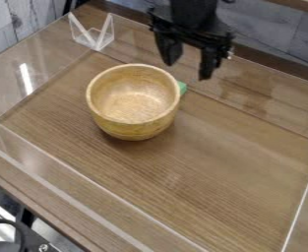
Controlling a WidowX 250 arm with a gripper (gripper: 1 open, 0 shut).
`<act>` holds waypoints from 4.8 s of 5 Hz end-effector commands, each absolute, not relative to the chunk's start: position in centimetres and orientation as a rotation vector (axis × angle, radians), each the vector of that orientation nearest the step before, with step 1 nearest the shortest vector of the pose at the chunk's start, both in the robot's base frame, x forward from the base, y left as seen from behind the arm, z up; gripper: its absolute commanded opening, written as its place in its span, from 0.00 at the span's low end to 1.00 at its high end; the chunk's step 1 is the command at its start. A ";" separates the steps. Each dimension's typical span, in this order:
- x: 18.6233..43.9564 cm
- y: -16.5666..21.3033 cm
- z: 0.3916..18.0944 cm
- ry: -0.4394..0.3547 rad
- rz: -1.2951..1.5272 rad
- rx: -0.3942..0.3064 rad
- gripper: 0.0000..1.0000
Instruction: Move green stick from inside the wooden bowl to the table next to it
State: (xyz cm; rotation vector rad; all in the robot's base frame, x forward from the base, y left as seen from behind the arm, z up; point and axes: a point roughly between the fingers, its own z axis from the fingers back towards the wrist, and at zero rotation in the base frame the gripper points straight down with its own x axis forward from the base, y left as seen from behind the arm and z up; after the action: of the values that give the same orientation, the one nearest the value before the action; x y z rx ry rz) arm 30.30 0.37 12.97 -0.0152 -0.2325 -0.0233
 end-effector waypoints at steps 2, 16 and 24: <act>30.5 0.5 13.8 -0.272 -0.031 -0.011 1.00; 36.2 -4.2 11.4 -0.364 -0.063 0.004 1.00; 34.6 -2.4 8.4 -0.187 -0.069 0.021 1.00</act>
State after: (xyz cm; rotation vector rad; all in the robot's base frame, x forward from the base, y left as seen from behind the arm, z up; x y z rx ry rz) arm 33.46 -2.60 6.75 0.0201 -0.1274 -0.0673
